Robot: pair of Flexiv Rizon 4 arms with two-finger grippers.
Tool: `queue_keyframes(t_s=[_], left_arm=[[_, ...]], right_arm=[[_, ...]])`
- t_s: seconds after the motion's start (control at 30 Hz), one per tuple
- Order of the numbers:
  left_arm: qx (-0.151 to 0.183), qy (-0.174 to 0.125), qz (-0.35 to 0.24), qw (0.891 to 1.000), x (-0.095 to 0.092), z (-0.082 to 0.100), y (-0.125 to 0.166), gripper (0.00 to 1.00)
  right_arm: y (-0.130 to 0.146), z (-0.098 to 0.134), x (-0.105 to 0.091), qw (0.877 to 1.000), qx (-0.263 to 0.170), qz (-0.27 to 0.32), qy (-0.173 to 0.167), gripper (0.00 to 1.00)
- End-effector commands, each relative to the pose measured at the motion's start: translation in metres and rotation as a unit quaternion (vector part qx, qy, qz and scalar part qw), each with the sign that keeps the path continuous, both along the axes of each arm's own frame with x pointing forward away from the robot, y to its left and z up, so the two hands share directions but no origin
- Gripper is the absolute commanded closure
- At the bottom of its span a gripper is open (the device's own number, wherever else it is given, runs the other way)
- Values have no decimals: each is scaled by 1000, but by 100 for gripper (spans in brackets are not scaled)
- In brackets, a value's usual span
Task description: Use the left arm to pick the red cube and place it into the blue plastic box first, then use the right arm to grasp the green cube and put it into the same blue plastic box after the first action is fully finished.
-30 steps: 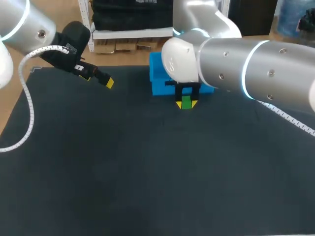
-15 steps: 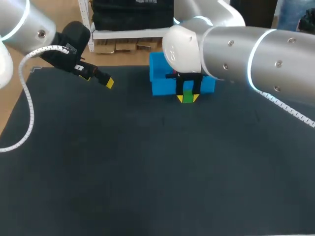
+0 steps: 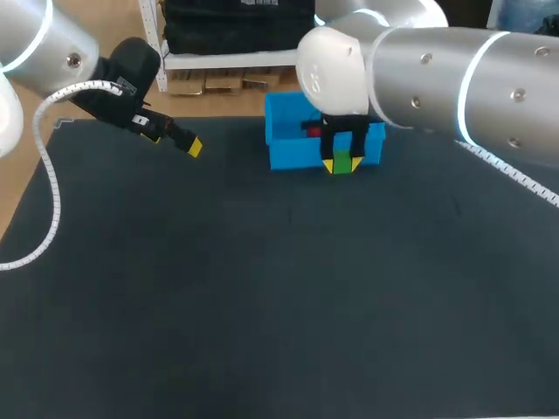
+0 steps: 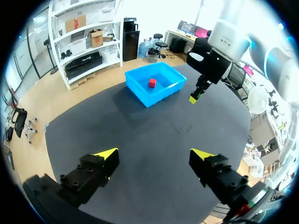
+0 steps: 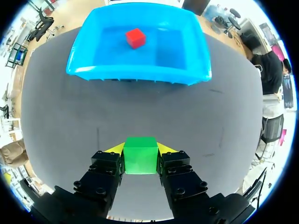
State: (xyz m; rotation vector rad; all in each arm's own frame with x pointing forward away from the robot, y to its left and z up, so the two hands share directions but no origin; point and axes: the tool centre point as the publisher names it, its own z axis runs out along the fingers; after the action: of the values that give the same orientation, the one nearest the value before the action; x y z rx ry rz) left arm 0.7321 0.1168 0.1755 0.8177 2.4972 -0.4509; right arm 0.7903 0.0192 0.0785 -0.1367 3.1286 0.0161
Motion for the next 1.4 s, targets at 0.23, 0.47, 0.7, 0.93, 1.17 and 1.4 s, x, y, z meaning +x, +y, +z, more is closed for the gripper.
queue_keyframes(t_s=[0.23, 0.47, 0.7, 0.93, 1.17, 1.4], left_arm=[[-1, -1, 0, 1000, -1, 0, 0, 0], [-1, -1, 0, 1000, -1, 0, 0, 0], [-1, -1, 0, 1000, -1, 0, 0, 0], [-1, -1, 0, 1000, -1, 0, 0, 0], [-1, -1, 0, 1000, -1, 0, 0, 0], [-1, -1, 0, 1000, -1, 0, 0, 0]], right_arm=[[-13, 16, -12, 1000, 6, -3, -23, 100], [-15, 29, -10, 999, 7, -1, -34, 100], [-14, 47, -7, 999, 10, 6, -50, 100], [-13, 59, -6, 998, 11, 11, -61, 100], [-16, 72, -4, 997, 9, 15, -69, 100], [-18, 86, -2, 996, 26, 16, -85, 100]])
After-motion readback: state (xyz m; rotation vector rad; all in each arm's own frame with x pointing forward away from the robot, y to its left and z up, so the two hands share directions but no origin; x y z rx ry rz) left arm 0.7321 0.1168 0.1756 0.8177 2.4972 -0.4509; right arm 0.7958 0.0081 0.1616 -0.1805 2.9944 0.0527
